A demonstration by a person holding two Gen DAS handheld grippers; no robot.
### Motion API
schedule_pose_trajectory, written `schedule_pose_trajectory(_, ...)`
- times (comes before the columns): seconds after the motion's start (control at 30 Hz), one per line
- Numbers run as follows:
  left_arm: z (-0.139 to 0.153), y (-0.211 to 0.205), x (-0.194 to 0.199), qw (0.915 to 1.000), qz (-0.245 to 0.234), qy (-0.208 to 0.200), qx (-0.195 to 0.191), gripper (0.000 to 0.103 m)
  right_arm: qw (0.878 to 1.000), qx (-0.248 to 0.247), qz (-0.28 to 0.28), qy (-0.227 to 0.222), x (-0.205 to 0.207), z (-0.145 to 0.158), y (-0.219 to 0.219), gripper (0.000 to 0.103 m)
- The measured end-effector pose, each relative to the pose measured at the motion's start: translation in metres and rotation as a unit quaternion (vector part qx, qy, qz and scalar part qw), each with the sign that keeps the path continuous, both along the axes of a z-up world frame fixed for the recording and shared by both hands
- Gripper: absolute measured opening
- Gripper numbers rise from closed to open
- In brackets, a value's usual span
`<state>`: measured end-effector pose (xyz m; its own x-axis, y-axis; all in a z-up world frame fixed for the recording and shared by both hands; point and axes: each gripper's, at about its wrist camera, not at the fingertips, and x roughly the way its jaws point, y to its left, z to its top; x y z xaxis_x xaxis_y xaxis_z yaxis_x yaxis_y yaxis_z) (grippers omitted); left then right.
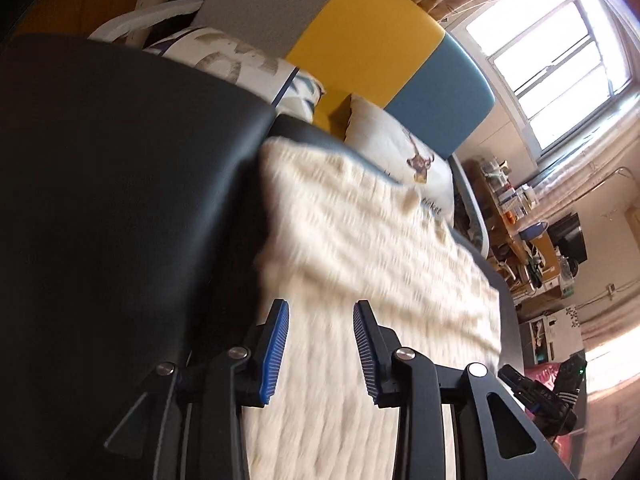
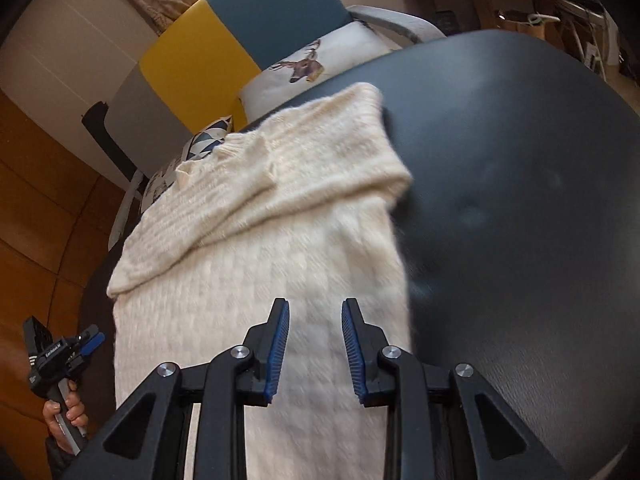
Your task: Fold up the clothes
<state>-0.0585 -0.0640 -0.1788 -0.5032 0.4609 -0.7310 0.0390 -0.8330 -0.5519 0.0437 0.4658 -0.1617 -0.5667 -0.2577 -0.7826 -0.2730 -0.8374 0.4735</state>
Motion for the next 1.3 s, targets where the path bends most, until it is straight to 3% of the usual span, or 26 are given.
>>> schedule_pose_trajectory(0.17,-0.007,-0.020,0.066,0.9998,0.001,-0.018,-0.007,0.034,0.999,-0.036,-0.027,-0.016,0.071,-0.012,0.016,0.027)
schedule_pose_trajectory(0.37,-0.010,-0.027,0.121,0.9997,-0.018,-0.017,-0.001,0.035,0.994,-0.105,-0.015,-0.018,0.119,-0.031,0.021,0.027)
schedule_pose_trajectory(0.6,-0.027,-0.026,0.151,0.9972,-0.041,-0.045,0.042,0.051,0.981,-0.192,0.027,-0.003,0.131,-0.047,0.016,0.027)
schedule_pose_trajectory(0.7,-0.033,-0.025,0.157,0.9969,-0.038,-0.051,0.046,0.052,0.974,-0.225,0.041,0.003,0.126,-0.054,0.009,0.027)
schedule_pose_trajectory(0.9,-0.030,-0.018,0.165,0.9977,-0.051,-0.035,0.029,0.052,0.973,-0.217,0.080,0.007,0.116,-0.052,-0.007,0.027)
schedule_pose_trajectory(1.03,-0.026,0.005,0.174,0.9946,-0.102,-0.013,0.012,0.052,0.974,-0.201,0.100,0.012,0.115,-0.051,-0.014,0.027)
schedule_pose_trajectory(1.17,-0.025,0.021,0.180,0.9922,-0.121,0.009,-0.027,0.052,0.974,-0.206,0.097,0.009,0.114,-0.051,-0.015,0.027)
schedule_pose_trajectory(1.27,-0.027,0.015,0.185,0.9928,-0.116,0.011,-0.024,0.053,0.973,-0.202,0.109,0.008,0.112,-0.051,-0.015,0.027)
schedule_pose_trajectory(1.3,-0.029,0.013,0.187,0.9935,-0.112,0.014,-0.016,0.053,0.974,-0.200,0.107,0.006,0.111,-0.051,-0.014,0.021)
